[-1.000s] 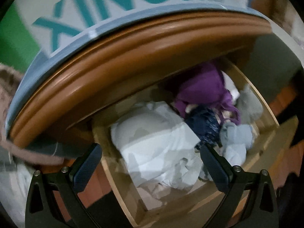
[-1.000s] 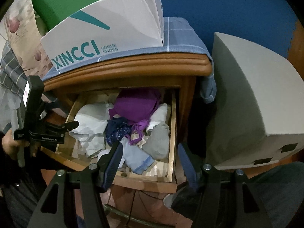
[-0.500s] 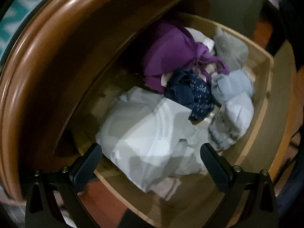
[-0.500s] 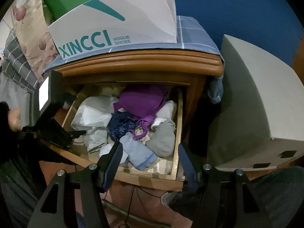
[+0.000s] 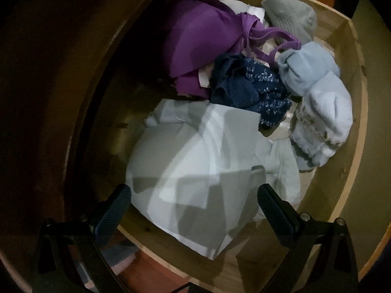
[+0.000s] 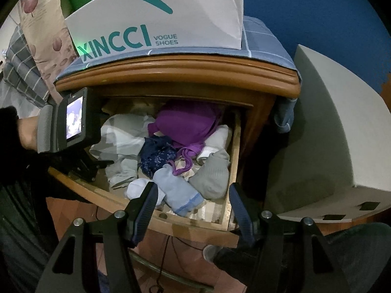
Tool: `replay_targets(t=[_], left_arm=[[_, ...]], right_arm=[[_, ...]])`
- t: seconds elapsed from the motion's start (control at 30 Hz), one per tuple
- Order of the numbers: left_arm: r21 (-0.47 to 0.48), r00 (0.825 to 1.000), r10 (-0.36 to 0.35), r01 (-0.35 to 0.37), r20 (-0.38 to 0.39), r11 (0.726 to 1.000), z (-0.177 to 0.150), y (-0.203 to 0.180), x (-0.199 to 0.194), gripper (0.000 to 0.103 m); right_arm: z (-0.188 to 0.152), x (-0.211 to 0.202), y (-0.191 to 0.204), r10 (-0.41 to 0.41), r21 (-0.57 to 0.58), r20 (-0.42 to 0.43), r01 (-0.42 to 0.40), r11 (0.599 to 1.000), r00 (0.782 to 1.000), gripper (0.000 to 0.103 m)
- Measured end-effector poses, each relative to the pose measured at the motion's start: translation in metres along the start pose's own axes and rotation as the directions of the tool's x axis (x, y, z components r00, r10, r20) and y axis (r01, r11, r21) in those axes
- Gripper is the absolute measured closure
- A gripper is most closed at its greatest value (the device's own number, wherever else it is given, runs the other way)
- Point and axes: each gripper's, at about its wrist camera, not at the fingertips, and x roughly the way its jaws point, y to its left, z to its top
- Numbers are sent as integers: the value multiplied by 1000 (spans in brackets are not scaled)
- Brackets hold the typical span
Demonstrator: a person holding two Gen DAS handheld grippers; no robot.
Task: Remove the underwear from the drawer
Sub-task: 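Reach the left gripper into the drawer and grasp the white underwear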
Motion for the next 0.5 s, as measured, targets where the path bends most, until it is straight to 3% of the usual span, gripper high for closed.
replay_targets(t=[0.17, 0.4, 0.5], left_arm=[[45, 1000, 22, -21, -3, 999, -1, -7, 13, 0], [14, 1000, -8, 8, 29, 1000, -5, 2, 14, 1], [-32, 998, -25, 27, 56, 999, -13, 18, 14, 10]], right_arm=[[-1, 9, 1, -7, -7, -33, 7, 1000, 999, 41], [-3, 10, 4, -16, -21, -57, 14, 1000, 998, 41], [-4, 9, 6, -17, -31, -62, 15, 999, 998, 41]])
